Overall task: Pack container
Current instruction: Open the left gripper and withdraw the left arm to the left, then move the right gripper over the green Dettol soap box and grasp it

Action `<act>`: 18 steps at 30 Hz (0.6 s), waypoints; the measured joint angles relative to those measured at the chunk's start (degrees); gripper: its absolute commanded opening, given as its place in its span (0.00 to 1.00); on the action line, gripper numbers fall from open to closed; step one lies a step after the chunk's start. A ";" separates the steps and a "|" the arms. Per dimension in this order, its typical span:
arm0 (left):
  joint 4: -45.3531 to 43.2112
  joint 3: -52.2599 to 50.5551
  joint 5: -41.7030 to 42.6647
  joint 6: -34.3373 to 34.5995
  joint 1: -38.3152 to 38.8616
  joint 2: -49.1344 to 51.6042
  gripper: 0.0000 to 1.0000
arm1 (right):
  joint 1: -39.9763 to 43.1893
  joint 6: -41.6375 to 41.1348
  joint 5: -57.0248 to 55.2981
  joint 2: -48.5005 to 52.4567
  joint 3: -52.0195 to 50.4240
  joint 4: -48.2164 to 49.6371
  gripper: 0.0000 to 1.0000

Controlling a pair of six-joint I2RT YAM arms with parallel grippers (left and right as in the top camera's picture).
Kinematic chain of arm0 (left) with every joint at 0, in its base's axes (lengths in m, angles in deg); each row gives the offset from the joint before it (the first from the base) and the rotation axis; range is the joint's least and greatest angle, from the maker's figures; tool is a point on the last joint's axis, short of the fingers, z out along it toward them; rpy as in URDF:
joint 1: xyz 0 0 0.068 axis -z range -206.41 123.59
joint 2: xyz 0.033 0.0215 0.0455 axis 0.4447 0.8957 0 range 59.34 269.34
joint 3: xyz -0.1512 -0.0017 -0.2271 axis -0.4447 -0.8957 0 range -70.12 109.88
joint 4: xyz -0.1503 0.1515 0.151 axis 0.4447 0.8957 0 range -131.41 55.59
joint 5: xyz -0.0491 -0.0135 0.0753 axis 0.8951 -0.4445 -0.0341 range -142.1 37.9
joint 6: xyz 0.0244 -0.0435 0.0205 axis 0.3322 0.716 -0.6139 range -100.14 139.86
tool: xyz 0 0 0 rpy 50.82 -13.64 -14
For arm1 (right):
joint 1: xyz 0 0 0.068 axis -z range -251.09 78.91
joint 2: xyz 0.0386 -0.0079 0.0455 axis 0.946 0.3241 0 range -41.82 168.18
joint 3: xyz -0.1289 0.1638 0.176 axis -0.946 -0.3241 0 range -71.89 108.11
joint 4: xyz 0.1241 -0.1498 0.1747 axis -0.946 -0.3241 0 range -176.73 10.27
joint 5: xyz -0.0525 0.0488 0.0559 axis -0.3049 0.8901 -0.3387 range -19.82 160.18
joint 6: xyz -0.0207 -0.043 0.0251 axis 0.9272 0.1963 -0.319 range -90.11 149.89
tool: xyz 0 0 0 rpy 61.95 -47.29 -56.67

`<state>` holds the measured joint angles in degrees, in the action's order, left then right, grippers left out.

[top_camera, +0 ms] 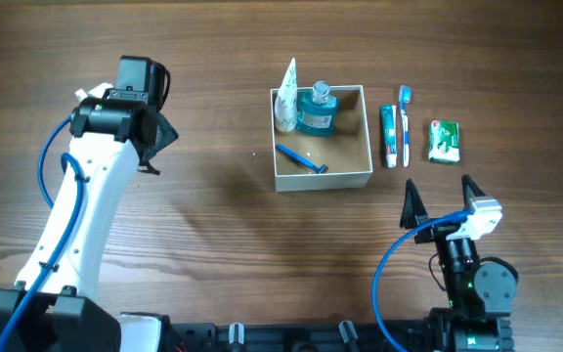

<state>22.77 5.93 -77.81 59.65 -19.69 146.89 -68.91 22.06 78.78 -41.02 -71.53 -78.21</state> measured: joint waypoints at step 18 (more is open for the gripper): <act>-0.09 -0.02 0.00 0.00 0.00 0.00 1.00 | 0.00 2.99 0.92 17.29 28.09 -3.48 1.00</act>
<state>22.68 5.91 -77.81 59.65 -19.69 146.89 -68.91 25.05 79.70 -23.73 -43.44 -81.68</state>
